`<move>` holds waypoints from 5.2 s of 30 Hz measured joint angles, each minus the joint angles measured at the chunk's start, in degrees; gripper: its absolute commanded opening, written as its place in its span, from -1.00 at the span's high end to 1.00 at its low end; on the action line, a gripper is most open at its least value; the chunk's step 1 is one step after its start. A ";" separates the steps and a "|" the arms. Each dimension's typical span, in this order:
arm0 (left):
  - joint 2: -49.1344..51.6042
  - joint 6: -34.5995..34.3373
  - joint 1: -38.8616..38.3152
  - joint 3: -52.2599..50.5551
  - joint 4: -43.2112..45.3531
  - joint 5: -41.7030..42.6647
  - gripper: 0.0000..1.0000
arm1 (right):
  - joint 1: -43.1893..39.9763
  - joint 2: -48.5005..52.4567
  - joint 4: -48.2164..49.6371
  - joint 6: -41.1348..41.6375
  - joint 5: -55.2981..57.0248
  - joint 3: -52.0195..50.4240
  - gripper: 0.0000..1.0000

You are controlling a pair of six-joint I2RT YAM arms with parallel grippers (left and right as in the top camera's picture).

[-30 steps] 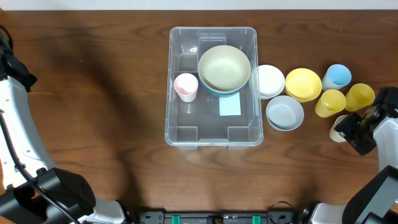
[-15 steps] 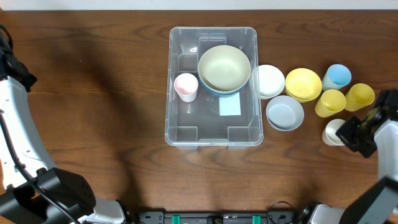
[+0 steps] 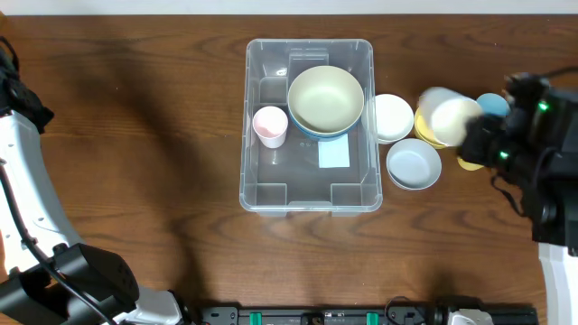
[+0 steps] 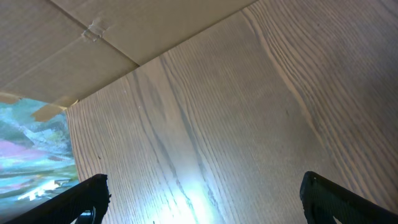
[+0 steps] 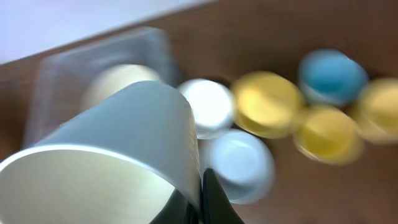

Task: Pack container
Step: 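Grasp the white cup and stack it onto the pink cup, then release the white cup and move the right gripper over the yellow cups, then lower the right gripper and grasp the rim of a yellow cup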

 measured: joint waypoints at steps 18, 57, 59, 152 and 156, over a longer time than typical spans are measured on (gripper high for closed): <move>0.00 0.00 0.00 0.00 0.02 0.00 -0.96 | 28.41 42.45 -4.63 0.79 7.69 30.88 0.98; 0.00 0.00 0.00 0.00 0.00 -0.02 -0.96 | 36.02 56.08 -2.40 -3.30 13.92 36.15 -0.22; 0.00 0.00 0.00 0.00 0.02 -0.02 -0.96 | 35.89 56.08 -2.84 -3.08 15.17 36.17 -0.22; 0.00 0.00 0.00 0.00 0.00 0.00 -0.96 | -35.47 40.11 13.64 1.36 -3.45 -4.72 -0.19; 0.00 0.00 0.00 0.00 0.00 -0.02 -0.96 | -36.61 39.98 13.64 1.38 -4.57 -4.79 -0.19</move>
